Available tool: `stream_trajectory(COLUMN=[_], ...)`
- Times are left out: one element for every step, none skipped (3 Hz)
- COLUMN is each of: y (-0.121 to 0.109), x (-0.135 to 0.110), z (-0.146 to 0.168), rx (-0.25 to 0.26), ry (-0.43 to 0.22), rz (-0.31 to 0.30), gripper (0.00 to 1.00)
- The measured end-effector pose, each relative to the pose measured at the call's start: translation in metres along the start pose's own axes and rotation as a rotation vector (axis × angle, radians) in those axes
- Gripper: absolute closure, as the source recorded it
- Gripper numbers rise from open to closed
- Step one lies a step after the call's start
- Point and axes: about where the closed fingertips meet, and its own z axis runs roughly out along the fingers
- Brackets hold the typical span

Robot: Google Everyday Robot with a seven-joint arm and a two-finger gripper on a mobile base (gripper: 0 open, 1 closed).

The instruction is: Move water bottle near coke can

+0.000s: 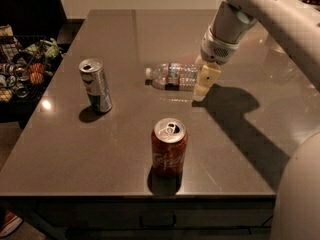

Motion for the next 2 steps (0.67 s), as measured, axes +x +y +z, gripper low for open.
stream_trajectory(y=[0.001, 0.014], x=[0.002, 0.004], z=[-0.001, -0.013], rx=[0.000, 0.004], ry=[-0.007, -0.028], rz=[0.004, -0.002], gripper=[0.41, 0.65])
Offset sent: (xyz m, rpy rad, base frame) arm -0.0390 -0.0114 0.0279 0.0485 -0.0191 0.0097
